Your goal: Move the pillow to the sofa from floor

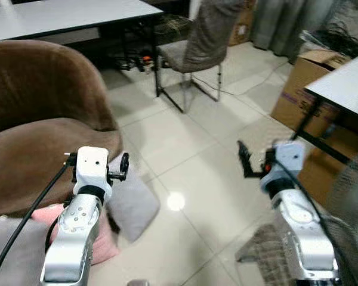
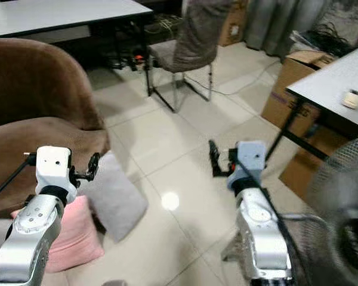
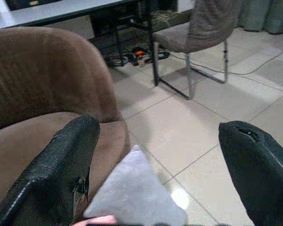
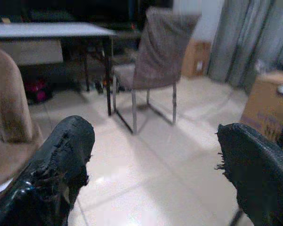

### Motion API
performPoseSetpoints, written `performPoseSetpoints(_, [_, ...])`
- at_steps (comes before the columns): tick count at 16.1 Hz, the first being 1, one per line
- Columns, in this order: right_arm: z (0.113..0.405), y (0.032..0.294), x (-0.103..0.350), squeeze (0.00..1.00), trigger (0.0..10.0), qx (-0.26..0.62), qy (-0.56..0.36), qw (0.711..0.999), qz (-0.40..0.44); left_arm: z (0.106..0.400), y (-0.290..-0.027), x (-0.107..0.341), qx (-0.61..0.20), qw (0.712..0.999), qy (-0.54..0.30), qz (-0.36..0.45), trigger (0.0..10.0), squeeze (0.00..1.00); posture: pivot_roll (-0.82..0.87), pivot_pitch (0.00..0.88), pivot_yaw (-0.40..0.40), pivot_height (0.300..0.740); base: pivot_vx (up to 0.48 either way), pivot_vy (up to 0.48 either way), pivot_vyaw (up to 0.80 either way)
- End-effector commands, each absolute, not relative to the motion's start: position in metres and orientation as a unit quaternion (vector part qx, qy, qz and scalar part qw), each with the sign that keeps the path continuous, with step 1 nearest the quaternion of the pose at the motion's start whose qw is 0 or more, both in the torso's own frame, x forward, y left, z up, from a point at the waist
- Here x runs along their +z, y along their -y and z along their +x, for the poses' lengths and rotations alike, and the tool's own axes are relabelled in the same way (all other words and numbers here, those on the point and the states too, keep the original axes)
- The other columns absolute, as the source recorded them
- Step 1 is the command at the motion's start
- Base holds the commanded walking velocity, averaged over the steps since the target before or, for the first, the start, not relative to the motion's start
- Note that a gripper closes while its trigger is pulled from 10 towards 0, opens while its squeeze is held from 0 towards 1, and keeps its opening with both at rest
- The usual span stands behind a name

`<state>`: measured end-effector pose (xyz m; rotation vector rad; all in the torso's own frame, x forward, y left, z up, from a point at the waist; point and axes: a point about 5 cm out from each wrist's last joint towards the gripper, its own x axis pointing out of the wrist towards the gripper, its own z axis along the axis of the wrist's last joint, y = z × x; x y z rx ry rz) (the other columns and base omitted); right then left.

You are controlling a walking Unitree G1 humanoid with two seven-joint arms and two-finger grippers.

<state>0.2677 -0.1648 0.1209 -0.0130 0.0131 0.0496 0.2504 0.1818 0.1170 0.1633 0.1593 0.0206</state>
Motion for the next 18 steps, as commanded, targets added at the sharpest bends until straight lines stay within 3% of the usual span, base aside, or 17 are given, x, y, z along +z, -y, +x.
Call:
performPoseSetpoints(1, [0.270, 0.163, 0.122, 0.00, 10.0, 0.025, -0.004, 1.000, -0.003, 0.252, -0.185, 0.120, 0.015, 0.993, -0.078, 0.083, 10.0, 0.00, 0.00, 0.000, -0.009, 0.740, 0.000, 0.379, 0.00])
performPoseSetpoints(4, [0.265, 0.164, 0.116, 0.00, 10.0, 0.048, -0.028, 0.998, 0.017, 0.251, -0.185, 0.120, 0.014, 0.993, -0.076, 0.094, 10.0, 0.00, 0.01, 0.000, -0.019, 0.740, 0.000, 0.379, 0.00])
performPoseSetpoints(15, [0.261, 0.162, 0.110, 0.00, 10.0, 0.070, -0.035, 0.997, 0.002, 0.250, -0.186, 0.118, 0.009, 0.992, -0.081, 0.098, 10.0, 0.00, 0.01, 0.000, -0.017, 0.740, 0.000, 0.380, 0.80])
performPoseSetpoints(18, [0.262, 0.164, 0.106, 0.00, 10.0, 0.054, -0.048, 0.997, 0.009, 0.250, -0.187, 0.118, 0.011, 0.992, -0.082, 0.098, 10.0, 0.00, 0.01, 0.000, -0.017, 0.740, 0.000, 0.381, 0.00])
